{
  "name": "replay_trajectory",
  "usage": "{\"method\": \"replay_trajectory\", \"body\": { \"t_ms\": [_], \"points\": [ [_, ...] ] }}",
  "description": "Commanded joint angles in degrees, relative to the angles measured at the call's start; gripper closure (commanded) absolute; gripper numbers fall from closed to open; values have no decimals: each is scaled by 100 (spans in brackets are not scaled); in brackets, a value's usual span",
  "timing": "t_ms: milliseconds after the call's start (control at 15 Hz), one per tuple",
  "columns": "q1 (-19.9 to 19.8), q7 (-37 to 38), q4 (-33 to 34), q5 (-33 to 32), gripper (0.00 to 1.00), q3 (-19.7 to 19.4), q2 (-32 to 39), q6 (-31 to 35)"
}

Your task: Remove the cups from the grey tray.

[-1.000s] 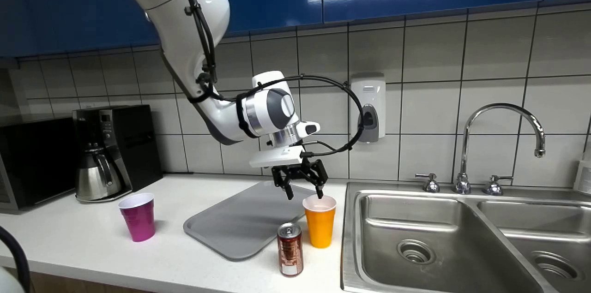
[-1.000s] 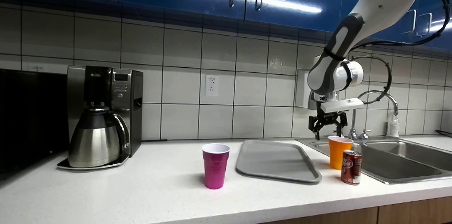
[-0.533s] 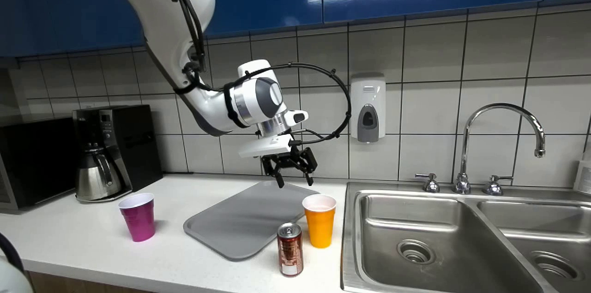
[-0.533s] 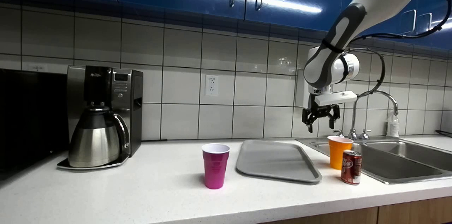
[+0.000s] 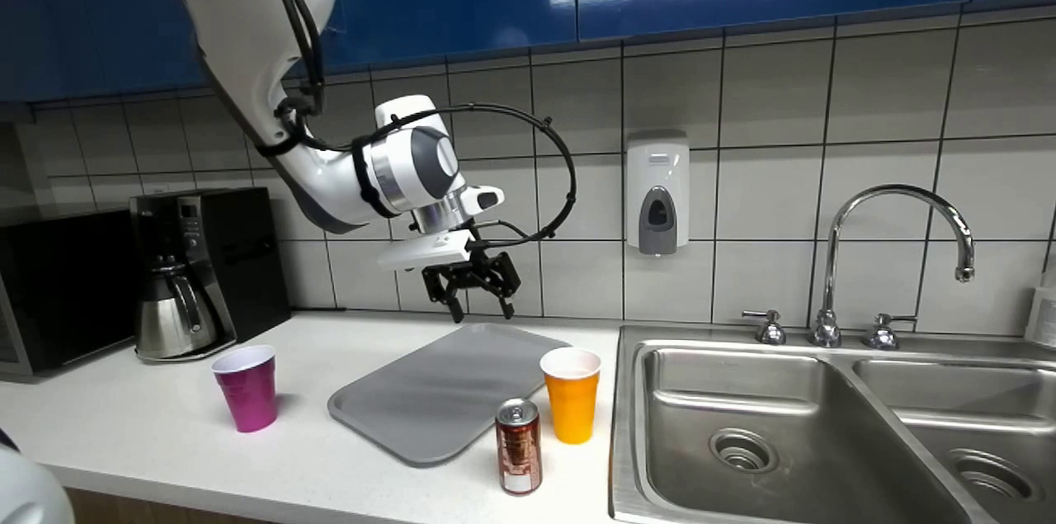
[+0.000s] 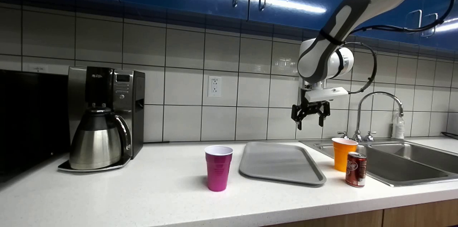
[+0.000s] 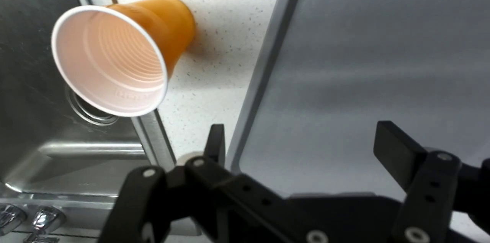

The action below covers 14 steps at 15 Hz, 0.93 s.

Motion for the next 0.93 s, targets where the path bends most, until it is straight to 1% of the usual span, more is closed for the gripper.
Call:
{"method": "replay_trajectory", "body": {
  "t_ms": [0, 333, 400, 600, 867],
  "points": [
    [54, 407, -264, -189, 0, 215, -418, -191],
    [116, 640, -417, -130, 0, 494, -678, -343],
    [20, 382, -230, 3, 0, 467, -369, -136],
    [29, 445, -302, 6, 0, 554, -474, -180],
    [27, 448, -323, 6, 0, 556, -486, -184]
  ]
}}
